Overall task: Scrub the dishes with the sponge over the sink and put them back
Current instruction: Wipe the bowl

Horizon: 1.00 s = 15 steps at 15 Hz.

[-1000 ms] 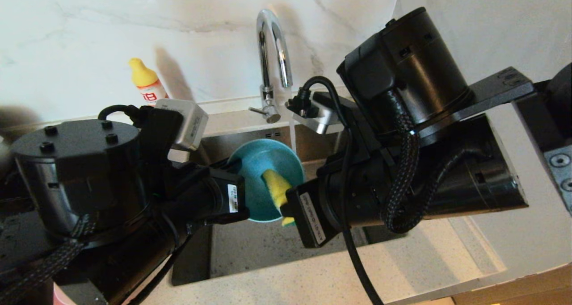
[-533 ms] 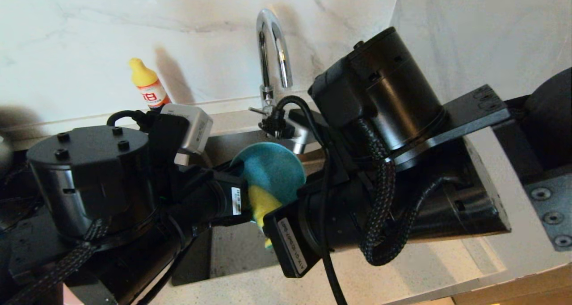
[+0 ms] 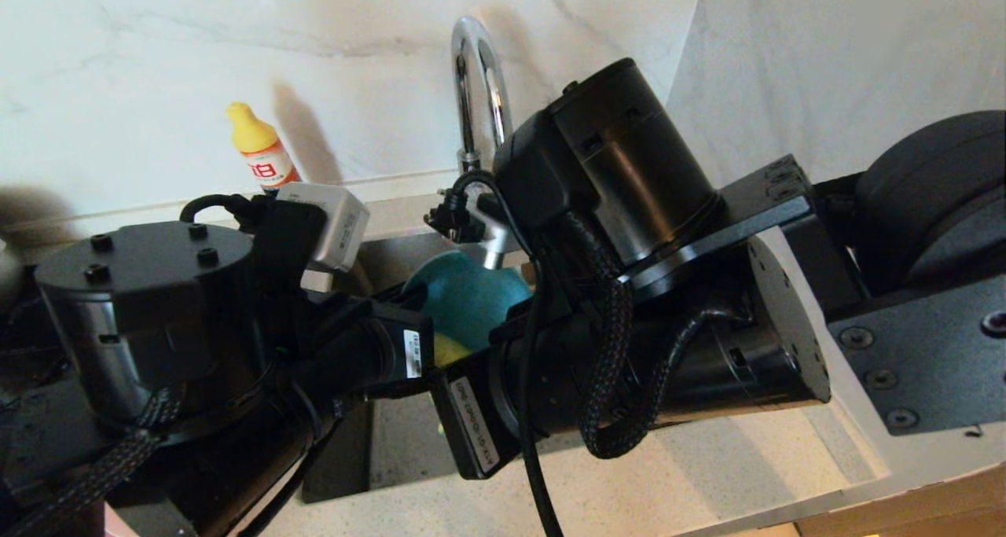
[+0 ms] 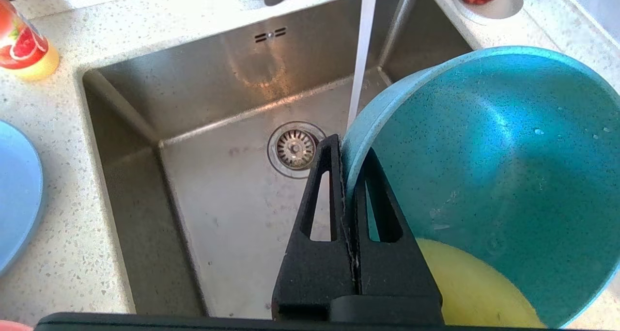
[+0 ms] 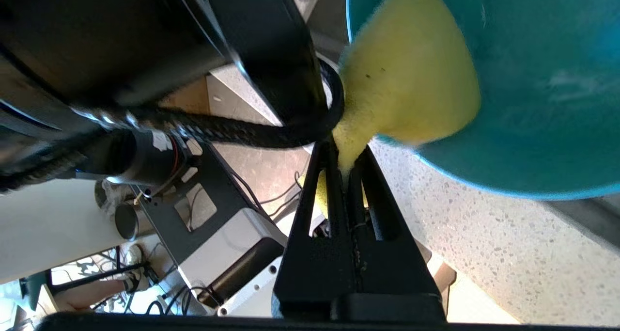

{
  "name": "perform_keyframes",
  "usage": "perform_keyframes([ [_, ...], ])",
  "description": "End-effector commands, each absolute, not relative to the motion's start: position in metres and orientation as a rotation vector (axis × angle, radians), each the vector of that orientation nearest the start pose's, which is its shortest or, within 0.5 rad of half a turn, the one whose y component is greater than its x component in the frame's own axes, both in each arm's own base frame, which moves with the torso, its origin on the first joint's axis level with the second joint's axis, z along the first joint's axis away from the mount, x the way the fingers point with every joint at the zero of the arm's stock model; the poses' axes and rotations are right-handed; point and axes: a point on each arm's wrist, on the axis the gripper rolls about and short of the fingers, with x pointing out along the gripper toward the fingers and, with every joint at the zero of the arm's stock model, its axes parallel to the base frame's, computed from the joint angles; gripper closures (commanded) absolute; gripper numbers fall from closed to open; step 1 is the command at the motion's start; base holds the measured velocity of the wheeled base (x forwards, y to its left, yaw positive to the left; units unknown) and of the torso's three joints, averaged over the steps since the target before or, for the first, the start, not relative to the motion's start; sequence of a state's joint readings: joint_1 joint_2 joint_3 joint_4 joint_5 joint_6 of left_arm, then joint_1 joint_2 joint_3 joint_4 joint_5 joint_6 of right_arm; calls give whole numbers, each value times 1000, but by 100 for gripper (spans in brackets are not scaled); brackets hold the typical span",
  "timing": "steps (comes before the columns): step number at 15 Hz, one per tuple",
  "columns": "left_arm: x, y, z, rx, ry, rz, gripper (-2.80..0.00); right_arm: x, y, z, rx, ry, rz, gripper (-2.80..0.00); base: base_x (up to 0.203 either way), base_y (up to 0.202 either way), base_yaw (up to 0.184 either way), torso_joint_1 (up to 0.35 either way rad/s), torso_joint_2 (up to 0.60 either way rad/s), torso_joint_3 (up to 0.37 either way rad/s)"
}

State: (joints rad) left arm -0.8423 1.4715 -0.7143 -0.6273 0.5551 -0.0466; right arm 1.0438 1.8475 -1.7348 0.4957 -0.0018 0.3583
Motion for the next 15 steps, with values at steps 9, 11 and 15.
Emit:
perform_keyframes([
  [9, 172, -174, 223, 34, 97, -280, 0, 191, 270, 298, 58, 700, 803, 0, 0, 0, 0, 0, 0, 0],
  [11, 172, -174, 224, 32, 95, -281, 0, 192, 269, 300, 64, 690, 796, 0, 0, 0, 0, 0, 0, 0],
  [15, 170, -173, 222, 29, 99, -281, 0, 195, 261, 307, 79, 662, 779, 0, 0, 0, 0, 0, 0, 0],
])
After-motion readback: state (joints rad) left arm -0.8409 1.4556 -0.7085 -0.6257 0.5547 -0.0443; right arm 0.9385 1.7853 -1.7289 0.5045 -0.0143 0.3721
